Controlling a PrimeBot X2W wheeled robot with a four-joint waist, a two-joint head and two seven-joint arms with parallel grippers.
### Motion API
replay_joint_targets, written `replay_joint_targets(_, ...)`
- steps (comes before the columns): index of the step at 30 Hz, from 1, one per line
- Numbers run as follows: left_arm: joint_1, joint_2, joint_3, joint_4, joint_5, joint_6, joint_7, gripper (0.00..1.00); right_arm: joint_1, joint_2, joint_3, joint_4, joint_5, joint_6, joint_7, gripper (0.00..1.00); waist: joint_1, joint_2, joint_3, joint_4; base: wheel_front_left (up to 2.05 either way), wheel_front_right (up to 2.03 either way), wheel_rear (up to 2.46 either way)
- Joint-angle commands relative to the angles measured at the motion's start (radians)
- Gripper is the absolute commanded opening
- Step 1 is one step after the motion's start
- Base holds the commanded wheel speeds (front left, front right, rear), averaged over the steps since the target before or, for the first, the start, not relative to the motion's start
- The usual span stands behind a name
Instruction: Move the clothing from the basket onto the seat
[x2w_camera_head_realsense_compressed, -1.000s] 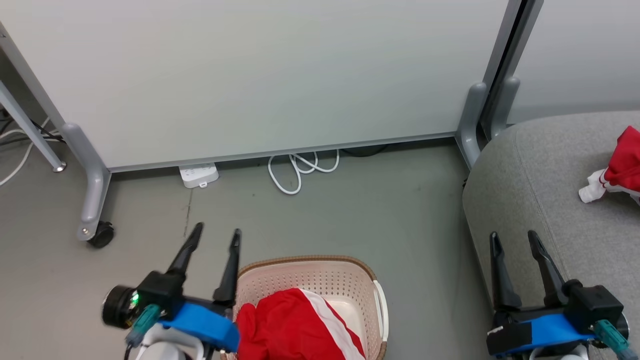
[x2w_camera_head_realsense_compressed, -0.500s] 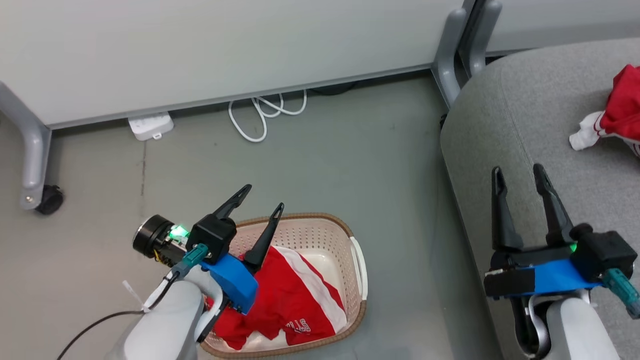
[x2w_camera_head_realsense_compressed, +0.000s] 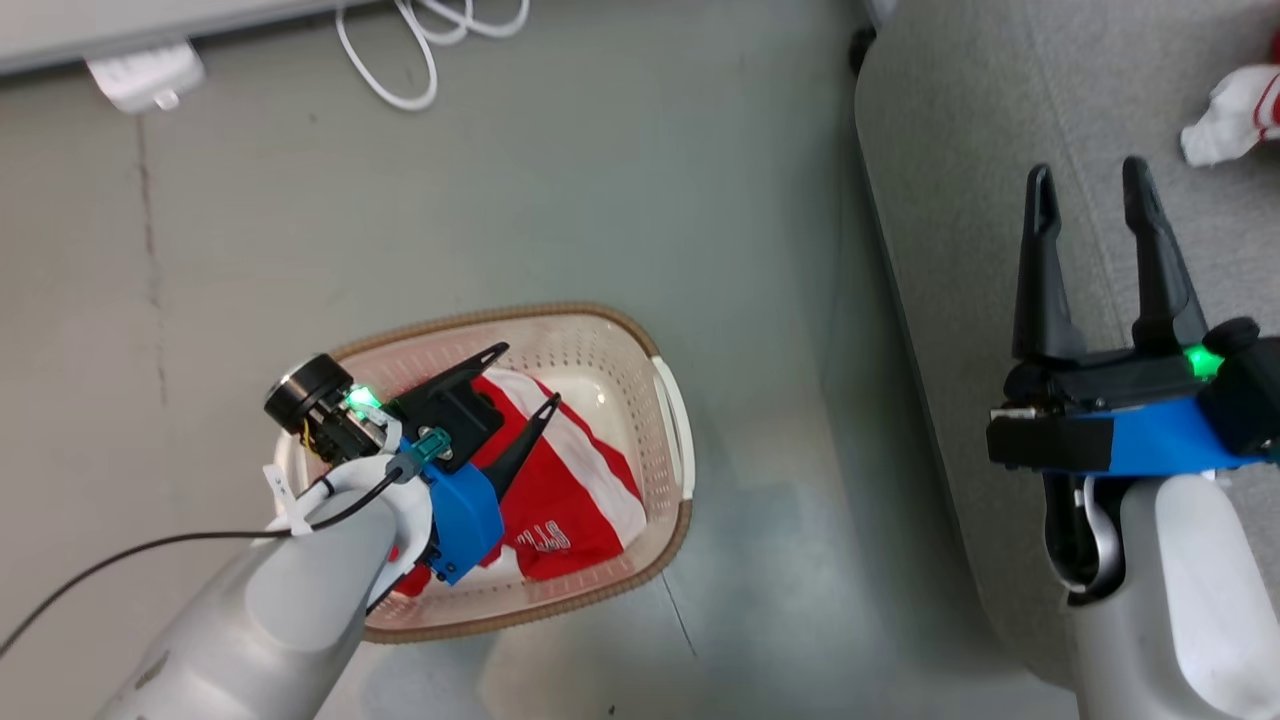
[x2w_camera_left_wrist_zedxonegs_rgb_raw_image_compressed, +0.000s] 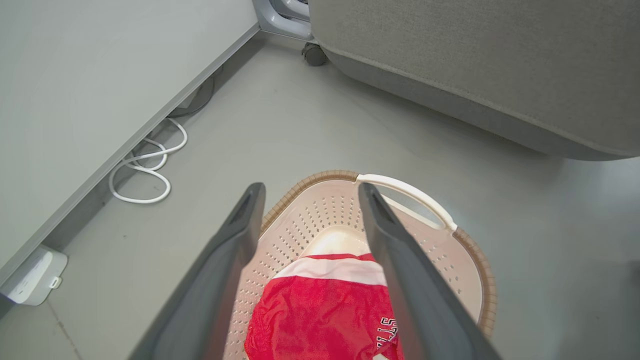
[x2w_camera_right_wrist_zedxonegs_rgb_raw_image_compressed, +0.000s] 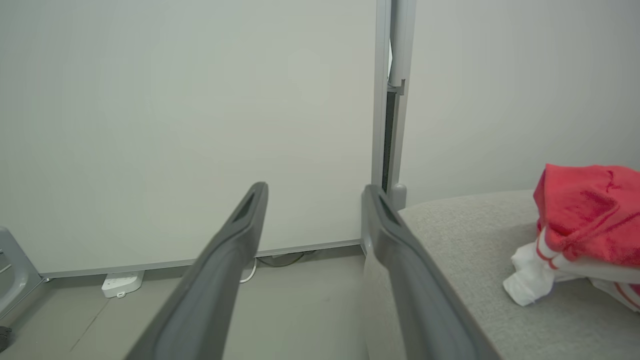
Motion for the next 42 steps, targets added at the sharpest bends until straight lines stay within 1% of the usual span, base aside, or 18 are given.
replay_joint_targets(1,-0.030,0.009,-0.028,0.018,-0.014,0.001,-0.003,1.00,-0.027,0.002,0.003,-0.008,-0.003,-0.001,-0.001,1.00,-0.0002,0.0000,0.072,-0.024,0.00,0.00,0.00)
replay_joint_targets(11,-0.179,0.033,-0.288,0.169,-0.091,0.001,-0.003,1.00,-0.127,0.002,0.019,-0.037,0.011,-0.001,-0.001,1.00,-0.0002,0.0000,0.241,-0.060,0.00,0.00,0.00)
replay_joint_targets(15,-0.219,0.033,-0.348,0.219,-0.105,0.001,0.015,1.00,-0.160,0.002,0.024,-0.047,0.019,-0.001,-0.001,1.00,-0.0002,0.0000,0.300,-0.073,0.00,0.00,0.00)
replay_joint_targets(21,-0.251,0.045,-0.374,0.255,-0.070,0.001,0.051,1.00,-0.200,0.002,0.033,-0.062,0.030,-0.001,-0.001,1.00,-0.0002,0.0000,0.380,-0.092,0.00,0.00,0.00)
replay_joint_targets(30,-0.267,0.076,-0.375,0.293,0.030,0.001,0.149,1.00,-0.247,0.002,0.045,-0.078,0.055,-0.001,-0.001,1.00,-0.0002,0.0000,0.474,-0.120,0.00,0.00,0.00)
replay_joint_targets(37,-0.290,0.100,-0.375,0.317,0.065,0.001,0.211,1.00,-0.270,0.002,0.042,-0.091,0.066,-0.001,-0.001,1.00,-0.0002,0.0000,0.532,-0.136,0.00,0.00,0.00)
replay_joint_targets(42,-0.317,0.101,-0.375,0.350,0.078,0.001,0.249,1.00,-0.281,0.002,0.033,-0.100,0.069,-0.001,-0.001,1.00,-0.0002,0.0000,0.569,-0.139,0.00,0.00,0.00)
